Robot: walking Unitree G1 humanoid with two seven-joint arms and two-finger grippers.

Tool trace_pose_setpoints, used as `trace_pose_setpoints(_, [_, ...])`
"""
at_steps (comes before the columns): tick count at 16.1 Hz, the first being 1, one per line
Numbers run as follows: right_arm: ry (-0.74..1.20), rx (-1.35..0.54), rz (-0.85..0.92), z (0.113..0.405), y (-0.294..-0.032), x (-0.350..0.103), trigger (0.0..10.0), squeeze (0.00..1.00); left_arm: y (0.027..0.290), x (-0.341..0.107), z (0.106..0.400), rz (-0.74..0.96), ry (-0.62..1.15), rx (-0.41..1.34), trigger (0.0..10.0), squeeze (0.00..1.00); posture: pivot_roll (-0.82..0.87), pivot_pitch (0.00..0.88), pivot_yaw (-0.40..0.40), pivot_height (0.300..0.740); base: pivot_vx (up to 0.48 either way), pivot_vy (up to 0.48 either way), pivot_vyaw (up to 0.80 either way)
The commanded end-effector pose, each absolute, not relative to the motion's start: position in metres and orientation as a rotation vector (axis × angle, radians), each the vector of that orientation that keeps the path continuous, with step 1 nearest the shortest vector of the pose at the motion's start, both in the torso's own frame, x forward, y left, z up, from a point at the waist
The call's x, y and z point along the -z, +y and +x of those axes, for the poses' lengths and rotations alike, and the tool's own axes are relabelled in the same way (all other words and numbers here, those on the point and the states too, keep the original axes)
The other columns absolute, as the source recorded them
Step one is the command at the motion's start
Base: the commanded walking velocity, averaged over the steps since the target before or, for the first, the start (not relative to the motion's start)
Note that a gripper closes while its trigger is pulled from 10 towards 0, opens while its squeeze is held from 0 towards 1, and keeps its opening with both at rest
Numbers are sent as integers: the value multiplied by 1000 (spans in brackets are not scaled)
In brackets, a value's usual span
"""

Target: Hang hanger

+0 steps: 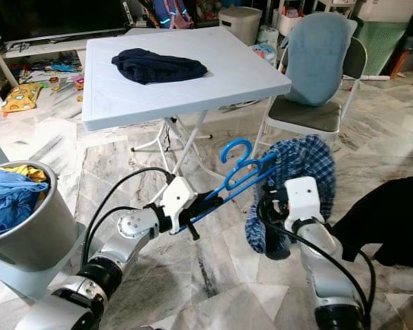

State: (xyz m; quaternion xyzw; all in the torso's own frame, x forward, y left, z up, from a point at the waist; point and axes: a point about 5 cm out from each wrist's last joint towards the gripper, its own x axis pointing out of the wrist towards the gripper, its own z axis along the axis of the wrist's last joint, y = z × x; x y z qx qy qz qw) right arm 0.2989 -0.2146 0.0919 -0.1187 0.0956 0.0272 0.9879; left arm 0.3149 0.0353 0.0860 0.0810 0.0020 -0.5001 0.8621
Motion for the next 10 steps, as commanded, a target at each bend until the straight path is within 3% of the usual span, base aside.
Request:
trace_pose_setpoints(1, [185,-46,-245,302,-213,-93,10000,0,31,-96,316,156,-44,1068,0,0,4,0,-9,740,0,0,0])
trace_pose_setpoints(2, [182,-45,-243,303,-213,-93,10000,0,30,-98,315,146,-51,1075,0,0,4,0,-10,740,0,0,0])
trace_pose_setpoints(3, [180,-35,-251,305,-214,-93,3020,0,28,-100,315,136,-60,1085,0,0,4,0,-12,740,0,0,0])
trace_pose_setpoints(4, [179,-19,-257,306,-216,-94,0,0,28,-101,315,136,-63,1087,0,0,4,0,-12,740,0,0,0])
trace_pose_setpoints(10, [163,81,-253,308,-238,-99,0,0,22,-110,309,61,-115,1140,0,0,-3,0,-20,740,0,0,0])
